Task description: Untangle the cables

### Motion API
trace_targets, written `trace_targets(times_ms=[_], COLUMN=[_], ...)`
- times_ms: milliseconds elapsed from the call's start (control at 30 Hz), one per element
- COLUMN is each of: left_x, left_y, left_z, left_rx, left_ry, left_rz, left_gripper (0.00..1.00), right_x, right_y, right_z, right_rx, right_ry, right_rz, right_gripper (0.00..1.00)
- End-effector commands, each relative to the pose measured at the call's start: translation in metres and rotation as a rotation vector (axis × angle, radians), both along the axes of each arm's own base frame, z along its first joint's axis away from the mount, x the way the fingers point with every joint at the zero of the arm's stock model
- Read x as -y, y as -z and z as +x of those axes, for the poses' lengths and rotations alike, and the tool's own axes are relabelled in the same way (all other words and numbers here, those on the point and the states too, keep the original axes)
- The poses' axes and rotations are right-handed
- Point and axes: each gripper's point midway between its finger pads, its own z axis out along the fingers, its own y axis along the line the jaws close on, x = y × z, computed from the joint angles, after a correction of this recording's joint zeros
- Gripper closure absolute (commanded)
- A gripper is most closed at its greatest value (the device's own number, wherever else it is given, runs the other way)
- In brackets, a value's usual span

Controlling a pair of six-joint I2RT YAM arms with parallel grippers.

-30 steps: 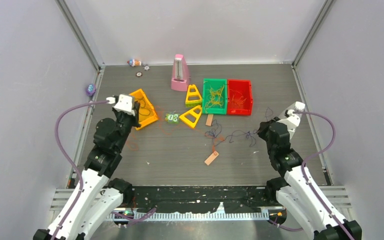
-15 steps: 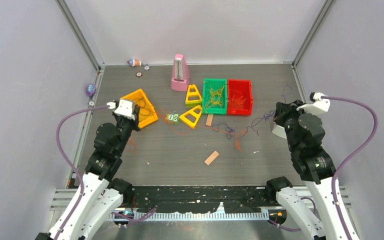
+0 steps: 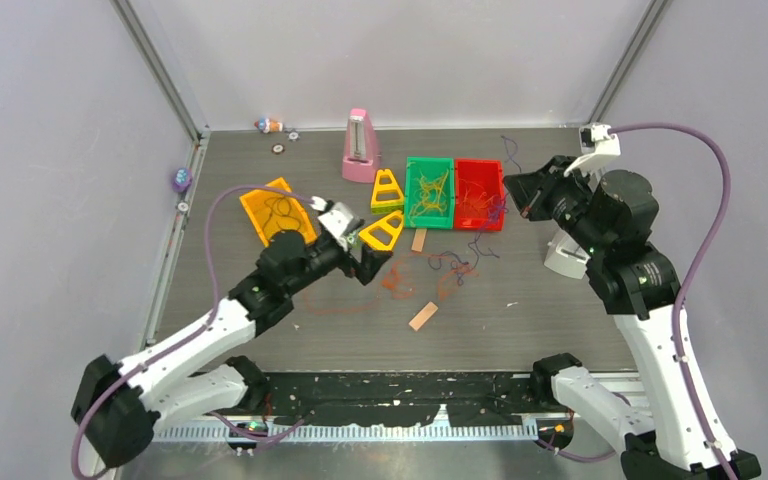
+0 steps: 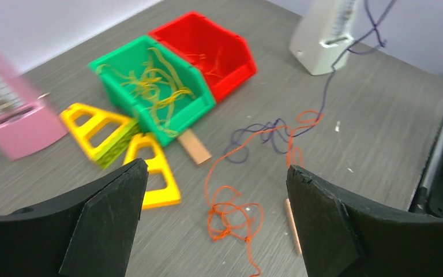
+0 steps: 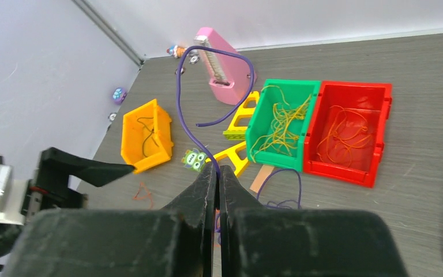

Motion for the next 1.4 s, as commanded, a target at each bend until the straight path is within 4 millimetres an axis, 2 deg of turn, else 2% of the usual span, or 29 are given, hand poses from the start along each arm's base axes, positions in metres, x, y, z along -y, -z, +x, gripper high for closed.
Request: trace_targets(times_ms=[0,167,200,333,467,600,700,767,800,833,900,967,1067,1167,1300,1333,1367], left_x=[0.05,0.106,0.119,0.164,0.202,0.232,0.248,0.254,0.252,0.247,0.229,0.204,0.157,0.107,0.048,0.035,0.025], left_y=[-0.023,-0.008,0.001,0.007,0.017,0.026,0.037,0.042,0.045,0.05,0.057,0.06,0.071,0.079,0.086,0.098,0.096], left_z=[-0.002,-0.009,-0.009,-0.009,-0.009,-0.005,-0.006,-0.011,-0.011,-0.008,0.0,0.006,0.021,0.032,0.045,0.049,0.051], left_rx=[0.165,0.218,0.204,0.199,0.159,0.111,0.055,0.037,0.033,0.027,0.028,0.036,-0.008,-0.033,-0.069,-0.11,-0.124], left_ry=[0.128,0.296,0.324,0.399,0.438,0.46,0.495,0.521,0.509,0.478,0.404,0.358,0.266,0.169,0.0,-0.051,-0.085], left_rz=[-0.079,-0.107,-0.106,-0.141,-0.185,-0.255,-0.31,-0.332,-0.34,-0.344,-0.345,-0.349,-0.344,-0.336,-0.289,-0.263,-0.254], left_gripper=[0.09,0.09,0.09,0.1,0.13,0.19,0.34,0.63,0.83,0.98,1.0,1.0,1.0,1.0,1.0,1.0,1.0], right_x=[-0.015,-0.024,-0.025,-0.026,-0.024,-0.021,-0.019,-0.014,-0.01,-0.005,0.013,0.04,0.089,0.131,0.157,0.16,0.162], right_y=[-0.025,-0.029,-0.031,-0.035,-0.044,-0.055,-0.061,-0.064,-0.066,-0.067,-0.072,-0.078,-0.085,-0.082,-0.068,-0.064,-0.06], right_z=[-0.004,0.003,0.004,0.007,0.004,-0.001,-0.005,-0.007,-0.006,-0.008,-0.01,-0.013,-0.02,-0.031,-0.033,-0.033,-0.032], right_rx=[0.042,0.035,0.038,0.045,0.065,0.091,0.105,0.113,0.118,0.126,0.15,0.181,0.215,0.209,0.177,0.168,0.16], right_ry=[-0.092,-0.125,-0.125,-0.122,-0.115,-0.102,-0.091,-0.068,-0.042,-0.02,0.074,0.21,0.456,0.671,0.827,0.845,0.861], right_rz=[0.023,0.048,0.054,0.075,0.093,0.108,0.119,0.123,0.121,0.116,0.098,0.07,0.006,-0.049,-0.108,-0.112,-0.116], right_gripper=[0.95,0.95,0.95,0.95,0.95,0.95,0.95,0.95,0.95,0.95,0.95,0.95,0.95,0.95,0.95,0.95,0.95])
